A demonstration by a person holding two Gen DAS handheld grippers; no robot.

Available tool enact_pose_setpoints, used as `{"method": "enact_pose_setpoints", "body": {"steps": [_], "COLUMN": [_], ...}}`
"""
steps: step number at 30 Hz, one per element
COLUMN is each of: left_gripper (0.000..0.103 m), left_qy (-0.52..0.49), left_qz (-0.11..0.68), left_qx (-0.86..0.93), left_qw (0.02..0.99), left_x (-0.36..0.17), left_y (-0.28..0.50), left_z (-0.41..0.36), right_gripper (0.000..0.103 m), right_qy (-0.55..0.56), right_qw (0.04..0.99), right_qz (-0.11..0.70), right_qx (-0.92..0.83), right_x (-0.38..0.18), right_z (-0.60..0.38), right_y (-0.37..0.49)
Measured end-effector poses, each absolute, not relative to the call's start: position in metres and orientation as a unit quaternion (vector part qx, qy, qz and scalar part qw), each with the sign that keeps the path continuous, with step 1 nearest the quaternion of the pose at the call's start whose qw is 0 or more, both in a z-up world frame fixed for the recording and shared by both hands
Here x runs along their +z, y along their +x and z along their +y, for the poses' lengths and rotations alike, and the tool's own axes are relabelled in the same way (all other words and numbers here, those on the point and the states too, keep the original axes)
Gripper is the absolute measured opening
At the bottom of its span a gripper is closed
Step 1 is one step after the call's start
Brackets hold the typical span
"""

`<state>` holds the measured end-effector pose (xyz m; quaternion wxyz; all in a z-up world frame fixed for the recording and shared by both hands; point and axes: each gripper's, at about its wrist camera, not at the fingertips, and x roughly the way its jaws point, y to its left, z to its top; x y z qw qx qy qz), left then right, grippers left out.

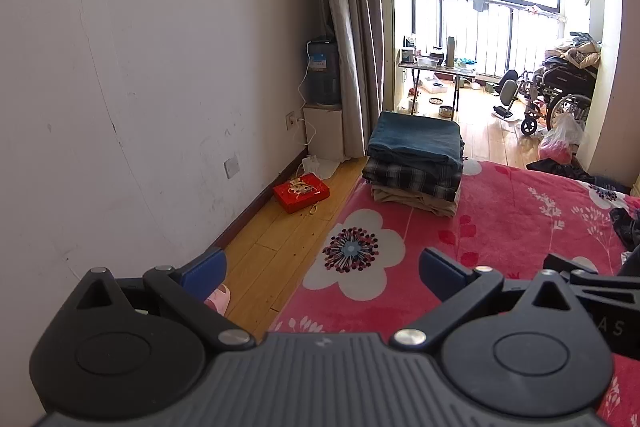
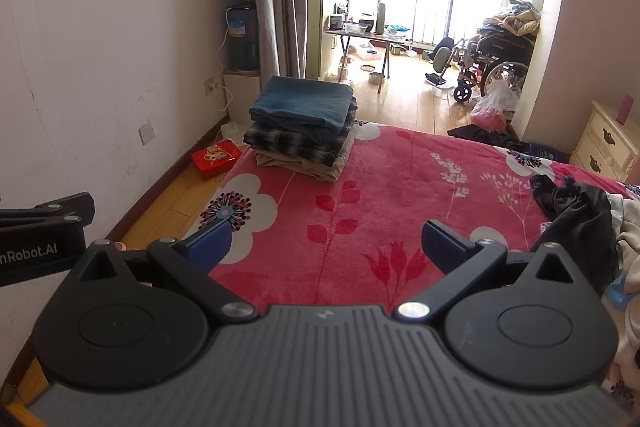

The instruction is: Fold clothes

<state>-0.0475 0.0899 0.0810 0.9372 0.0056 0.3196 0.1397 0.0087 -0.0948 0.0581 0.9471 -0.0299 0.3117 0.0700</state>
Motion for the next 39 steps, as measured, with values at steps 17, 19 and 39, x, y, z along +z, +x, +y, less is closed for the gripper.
{"method": "enact_pose_setpoints", "body": {"steps": [17, 19, 39], "left_gripper": [0.103, 0.103, 0.103], "left_qy": [0.001, 0.001, -0.002], "left_qz": [0.324, 0.324, 0.321], "left_qx": [0.141, 0.14, 0.145], "left_qw": [0.935, 0.936, 0.936], "left_x": [0.0791, 0.0794, 0.0816], "left_y": [-0.0473, -0.0469, -0.0479], "left_z": [0.0934, 0.0945, 0.0935], "right_gripper": [0.102, 0.102, 0.102], "right_qy": [-0.037, -0.038, -0.04], "right_qw": [0.946, 0.946, 0.946], "right_qz": [0.315, 0.315, 0.315], "right_qx": [0.07, 0.07, 0.07], "right_x": [0.0586, 0.0585, 0.0604], "right_z": [-0.0894, -0.0887, -0.0869], "right_y": [0.0077, 0.008, 0.0094]}}
